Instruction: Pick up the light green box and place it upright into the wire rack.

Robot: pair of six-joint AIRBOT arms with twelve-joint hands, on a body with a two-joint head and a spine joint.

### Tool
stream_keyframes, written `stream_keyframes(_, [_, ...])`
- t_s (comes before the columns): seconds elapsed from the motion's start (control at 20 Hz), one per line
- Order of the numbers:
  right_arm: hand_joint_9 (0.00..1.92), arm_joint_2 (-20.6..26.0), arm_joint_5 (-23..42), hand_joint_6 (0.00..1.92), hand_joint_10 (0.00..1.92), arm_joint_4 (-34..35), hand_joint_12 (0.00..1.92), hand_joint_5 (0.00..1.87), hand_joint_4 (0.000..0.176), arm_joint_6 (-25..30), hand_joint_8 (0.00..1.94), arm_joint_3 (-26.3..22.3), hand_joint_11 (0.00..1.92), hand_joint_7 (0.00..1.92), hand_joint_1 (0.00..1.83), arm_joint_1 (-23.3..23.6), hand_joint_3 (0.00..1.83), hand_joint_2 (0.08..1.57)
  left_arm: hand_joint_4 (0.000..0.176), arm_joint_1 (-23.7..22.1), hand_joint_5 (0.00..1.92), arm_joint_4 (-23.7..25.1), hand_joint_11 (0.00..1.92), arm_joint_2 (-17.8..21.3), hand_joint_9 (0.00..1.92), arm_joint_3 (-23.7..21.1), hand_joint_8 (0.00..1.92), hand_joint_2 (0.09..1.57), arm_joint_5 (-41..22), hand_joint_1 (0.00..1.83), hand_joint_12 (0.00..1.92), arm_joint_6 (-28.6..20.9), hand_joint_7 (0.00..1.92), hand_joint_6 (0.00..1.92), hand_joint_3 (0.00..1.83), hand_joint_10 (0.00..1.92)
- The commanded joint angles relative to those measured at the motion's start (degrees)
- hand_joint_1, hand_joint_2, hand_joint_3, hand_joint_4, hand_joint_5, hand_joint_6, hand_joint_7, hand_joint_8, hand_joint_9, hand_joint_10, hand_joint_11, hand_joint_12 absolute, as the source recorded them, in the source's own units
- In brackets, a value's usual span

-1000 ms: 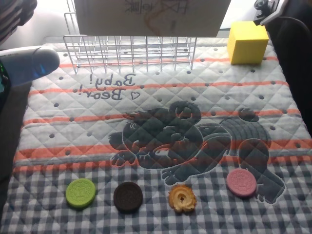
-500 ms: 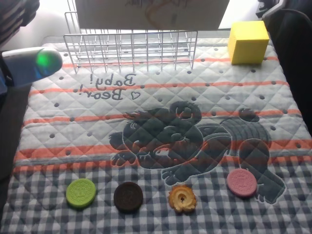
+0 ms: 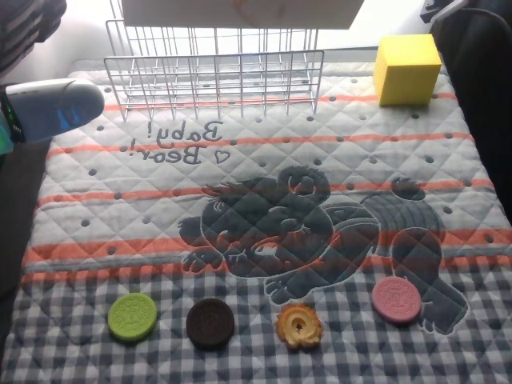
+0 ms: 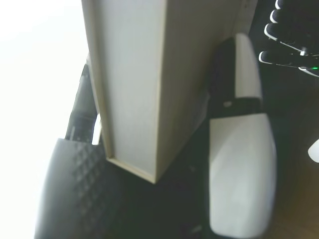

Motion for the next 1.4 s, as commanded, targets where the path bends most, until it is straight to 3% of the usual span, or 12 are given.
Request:
stream_keyframes(0.0, [1.21, 0.2, 5.3, 0.57, 0.56, 3.5, 1.19, 0.48, 0.000, 0.3, 1.16, 0.3, 0.63, 0.91, 1.32, 1.1, 0.00, 1.16, 0.176, -0.7, 0.04, -0.5, 0.00, -0.1, 0.00, 0.2, 0.00, 0.84, -7.2, 0.61, 0.00, -0.6, 0.00, 0.00, 0.00, 0.00])
stream_keyframes(0.05, [1.28, 0.2, 5.2, 0.22, 0.43, 3.5, 1.19, 0.64, 0.000, 0.3, 1.08, 0.4, 0.77, 0.95, 1.35, 1.1, 0.00, 1.13, 0.176, -0.7, 0.04, -0.5, 0.00, -0.1, 0.00, 0.2, 0.00, 0.84, -7.2, 0.62, 0.00, -0.6, 0.00, 0.00, 0.00, 0.00])
stream_keyframes(0.15, [1.39, 0.0, 5.0, 0.01, 0.20, 3.5, 0.94, 0.42, 0.000, 0.3, 1.09, 0.5, 1.16, 0.94, 1.36, 1.0, 0.00, 1.13, 0.176, -0.8, 0.03, -0.5, 0.00, -0.1, 0.00, 0.2, 0.00, 0.84, -7.2, 0.59, 0.00, -0.7, 0.00, 0.00, 0.00, 0.00])
stream_keyframes(0.2, [1.40, -0.2, 4.8, 0.99, 0.14, 3.6, 0.84, 0.71, 0.000, 0.4, 1.18, 0.6, 1.23, 0.87, 1.25, 0.9, 0.01, 1.18, 0.176, -0.8, 0.03, -0.5, 0.00, -0.1, 0.00, 0.2, 0.00, 0.84, -7.2, 0.58, 0.00, -0.7, 0.00, 0.00, 0.00, 0.00])
stream_keyframes(0.25, [1.40, -0.2, 4.7, 1.28, 0.11, 3.8, 0.83, 0.74, 0.000, 0.4, 0.97, 0.7, 1.28, 0.99, 1.23, 0.7, 0.00, 1.17, 0.176, -0.8, 0.05, -0.5, 0.00, -0.1, 0.00, 0.2, 0.00, 0.84, -7.2, 0.58, 0.00, -0.7, 0.00, 0.01, 0.00, 0.00])
stream_keyframes(0.55, [1.44, -0.9, 4.3, 1.28, 0.03, 5.4, 0.80, 0.76, 0.000, 0.4, 0.86, 1.8, 1.29, 1.08, 1.24, -0.9, 0.00, 1.15, 0.176, -0.8, 0.04, -0.5, 0.00, -0.1, 0.00, 0.1, 0.00, 0.82, -7.4, 0.57, 0.00, -0.9, 0.00, 0.00, 0.00, 0.00])
stream_keyframes(0.65, [1.45, -1.5, 4.3, 1.31, 0.03, 6.3, 1.01, 0.72, 0.000, 0.4, 0.95, 2.4, 0.97, 1.05, 1.24, -1.7, 0.00, 1.17, 0.176, -0.8, 0.04, -0.5, 0.00, -0.1, 0.00, 0.1, 0.00, 0.82, -7.6, 0.61, 0.00, -1.0, 0.00, 0.00, 0.00, 0.00])
stream_keyframes(0.7, [1.46, -1.9, 4.2, 1.33, 0.04, 6.7, 1.16, 0.72, 0.000, 0.4, 1.23, 2.8, 0.82, 0.84, 1.22, -2.3, 0.00, 1.21, 0.176, -0.8, 0.04, -0.5, 0.00, -0.1, 0.00, 0.1, 0.00, 0.82, -7.7, 0.60, 0.00, -1.0, 0.00, 0.00, 0.00, 0.00])
stream_keyframes(0.8, [1.47, -2.3, 4.2, 1.53, 0.08, 7.0, 1.36, 0.58, 0.000, 0.4, 1.19, 3.2, 0.59, 0.88, 1.19, -2.8, 0.01, 1.24, 0.176, -0.8, 0.04, -0.5, 0.00, -0.1, 0.00, 0.2, 0.00, 0.82, -7.7, 0.60, 0.00, -1.1, 0.00, 0.00, 0.00, 0.00])
stream_keyframes(0.85, [1.45, -2.5, 4.1, 1.48, 0.09, 7.1, 1.36, 0.62, 0.000, 0.4, 1.39, 3.4, 0.71, 0.73, 1.18, -3.0, 0.01, 1.27, 0.176, -0.8, 0.04, -0.4, 0.00, -0.1, 0.00, 0.2, 0.00, 0.82, -7.8, 0.60, 0.00, -1.1, 0.00, 0.00, 0.00, 0.00])
stream_keyframes(1.0, [1.42, -2.8, 4.0, 1.39, 0.09, 7.0, 1.10, 0.72, 0.000, 0.4, 0.97, 3.7, 1.17, 0.99, 1.21, -3.4, 0.00, 1.19, 0.176, -0.8, 0.06, -0.4, 0.00, -0.1, 0.00, 0.2, 0.00, 0.82, -7.8, 0.56, 0.00, -1.1, 0.00, 0.01, 0.00, 0.00])
stream_keyframes(1.35, [1.50, -3.6, 3.7, 1.14, 0.07, 6.9, 0.98, 0.87, 0.000, 0.4, 0.72, 4.2, 1.18, 1.15, 1.25, -4.4, 0.00, 1.11, 0.176, -0.8, 0.06, -0.4, 0.00, -0.1, 0.00, 0.2, 0.00, 0.82, -8.0, 0.57, 0.00, -1.2, 0.00, 0.00, 0.00, 0.00])
